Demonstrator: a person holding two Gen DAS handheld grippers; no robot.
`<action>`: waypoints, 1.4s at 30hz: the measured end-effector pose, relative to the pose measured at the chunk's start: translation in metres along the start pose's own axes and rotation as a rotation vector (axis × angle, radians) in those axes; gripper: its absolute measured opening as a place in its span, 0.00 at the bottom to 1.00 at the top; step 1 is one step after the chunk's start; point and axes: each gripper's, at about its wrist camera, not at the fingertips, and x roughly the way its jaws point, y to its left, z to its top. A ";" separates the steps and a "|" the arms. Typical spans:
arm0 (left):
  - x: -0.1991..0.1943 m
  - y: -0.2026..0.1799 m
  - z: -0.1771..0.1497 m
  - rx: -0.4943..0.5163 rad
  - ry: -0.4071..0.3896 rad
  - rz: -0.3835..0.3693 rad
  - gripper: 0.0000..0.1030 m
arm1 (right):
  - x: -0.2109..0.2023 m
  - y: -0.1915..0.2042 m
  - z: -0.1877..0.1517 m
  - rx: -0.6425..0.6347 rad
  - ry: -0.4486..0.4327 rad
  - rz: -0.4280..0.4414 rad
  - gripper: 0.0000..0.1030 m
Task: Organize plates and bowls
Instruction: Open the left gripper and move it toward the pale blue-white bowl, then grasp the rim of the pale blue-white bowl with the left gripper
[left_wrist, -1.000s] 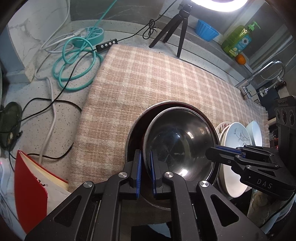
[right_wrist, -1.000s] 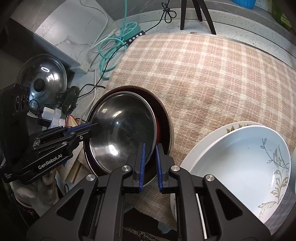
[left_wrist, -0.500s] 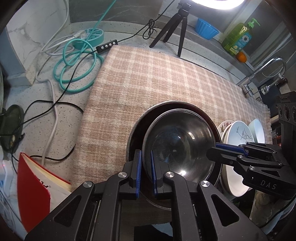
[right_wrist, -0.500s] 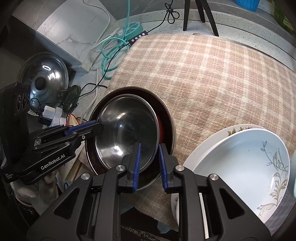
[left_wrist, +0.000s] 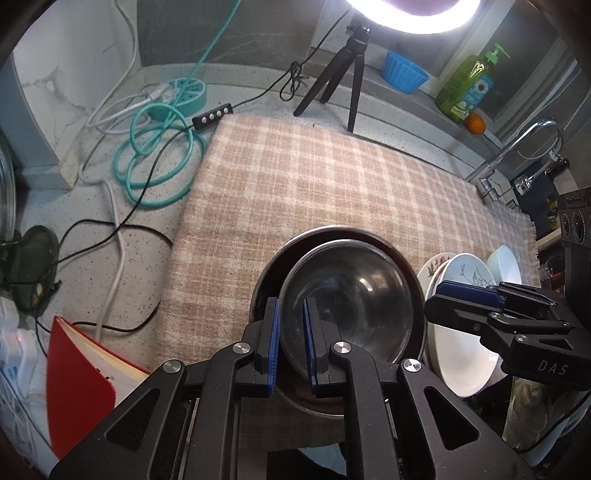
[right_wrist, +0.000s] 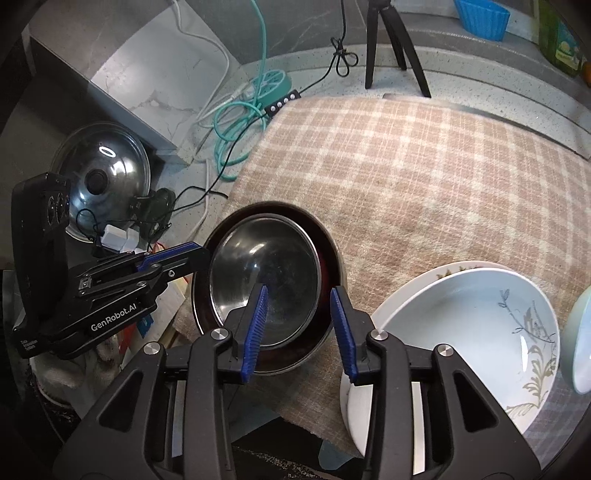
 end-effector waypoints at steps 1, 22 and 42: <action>-0.003 -0.002 0.001 0.004 -0.009 0.002 0.11 | -0.005 -0.001 0.000 -0.003 -0.011 -0.006 0.48; 0.015 -0.114 0.019 0.118 -0.054 -0.122 0.33 | -0.111 -0.127 -0.031 0.164 -0.174 -0.181 0.52; 0.080 -0.248 0.024 0.271 0.059 -0.264 0.33 | -0.152 -0.276 -0.088 0.405 -0.182 -0.258 0.52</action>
